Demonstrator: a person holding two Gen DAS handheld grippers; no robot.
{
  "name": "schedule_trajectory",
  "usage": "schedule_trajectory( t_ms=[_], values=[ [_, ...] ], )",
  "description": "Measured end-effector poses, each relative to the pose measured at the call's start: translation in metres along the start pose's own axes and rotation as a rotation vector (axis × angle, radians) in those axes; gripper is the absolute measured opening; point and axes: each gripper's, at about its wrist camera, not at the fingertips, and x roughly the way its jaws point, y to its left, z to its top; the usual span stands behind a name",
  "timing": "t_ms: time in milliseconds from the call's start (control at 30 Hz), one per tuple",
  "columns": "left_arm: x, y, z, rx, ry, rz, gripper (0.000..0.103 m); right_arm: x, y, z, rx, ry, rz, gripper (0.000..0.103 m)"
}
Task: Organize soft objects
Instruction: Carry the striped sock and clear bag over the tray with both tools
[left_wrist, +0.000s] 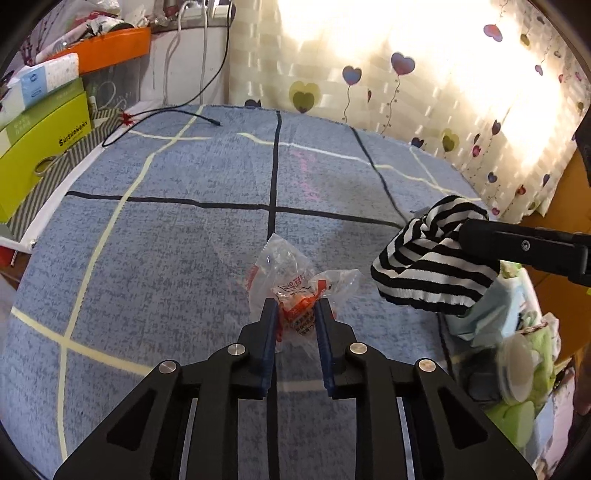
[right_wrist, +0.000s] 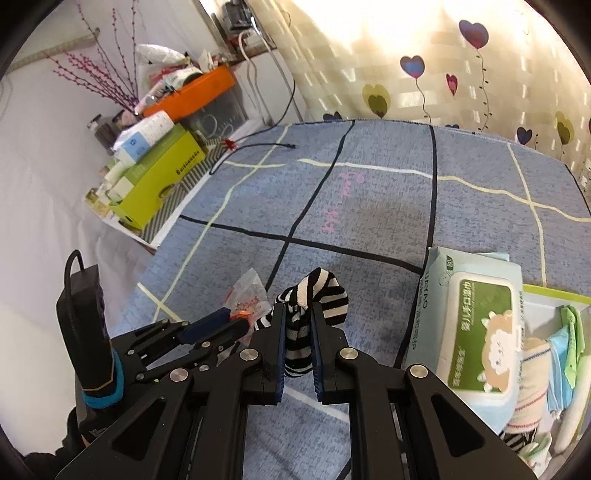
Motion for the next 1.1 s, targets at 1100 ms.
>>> schedule_trajectory(
  t_ms=[1100],
  values=[
    [-0.123, -0.095, -0.038, 0.091, -0.179, -0.152, 0.021, -0.165, 0.008, -0.114, -0.044, -0.309, -0.03, 0.012]
  ],
)
